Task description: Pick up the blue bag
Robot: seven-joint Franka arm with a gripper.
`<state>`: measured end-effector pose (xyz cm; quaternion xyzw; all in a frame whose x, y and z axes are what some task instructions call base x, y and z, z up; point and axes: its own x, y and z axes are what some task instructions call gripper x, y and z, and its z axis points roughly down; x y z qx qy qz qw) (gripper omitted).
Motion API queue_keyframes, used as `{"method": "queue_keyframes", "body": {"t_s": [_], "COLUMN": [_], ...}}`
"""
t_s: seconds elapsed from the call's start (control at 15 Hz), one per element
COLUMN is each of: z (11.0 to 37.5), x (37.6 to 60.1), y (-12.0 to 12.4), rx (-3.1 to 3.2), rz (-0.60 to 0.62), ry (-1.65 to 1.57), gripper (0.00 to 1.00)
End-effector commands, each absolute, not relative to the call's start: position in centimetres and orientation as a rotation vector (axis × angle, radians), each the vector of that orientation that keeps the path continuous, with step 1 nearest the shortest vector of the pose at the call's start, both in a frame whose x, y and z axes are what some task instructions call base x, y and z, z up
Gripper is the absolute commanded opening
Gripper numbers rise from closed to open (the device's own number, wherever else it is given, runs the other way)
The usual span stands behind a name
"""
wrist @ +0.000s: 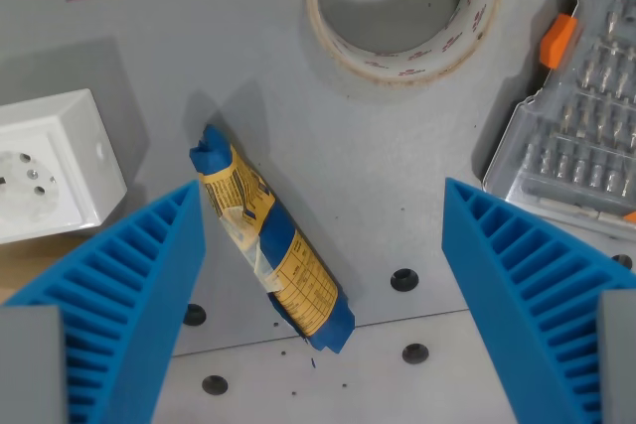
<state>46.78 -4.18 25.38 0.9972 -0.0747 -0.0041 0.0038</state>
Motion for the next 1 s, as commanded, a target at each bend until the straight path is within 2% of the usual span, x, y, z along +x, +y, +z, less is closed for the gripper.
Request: {"method": "queue_keyframes", "body": {"t_s": [0.07, 1.0], "z": [25.48, 24.68], "x": [46.80, 46.23], "y": [-4.18, -3.78], "rx": [3.125, 3.130], "rz": [-0.009, 0.024], "ry": [-0.234, -0.097], "gripper": [1.00, 1.00]}}
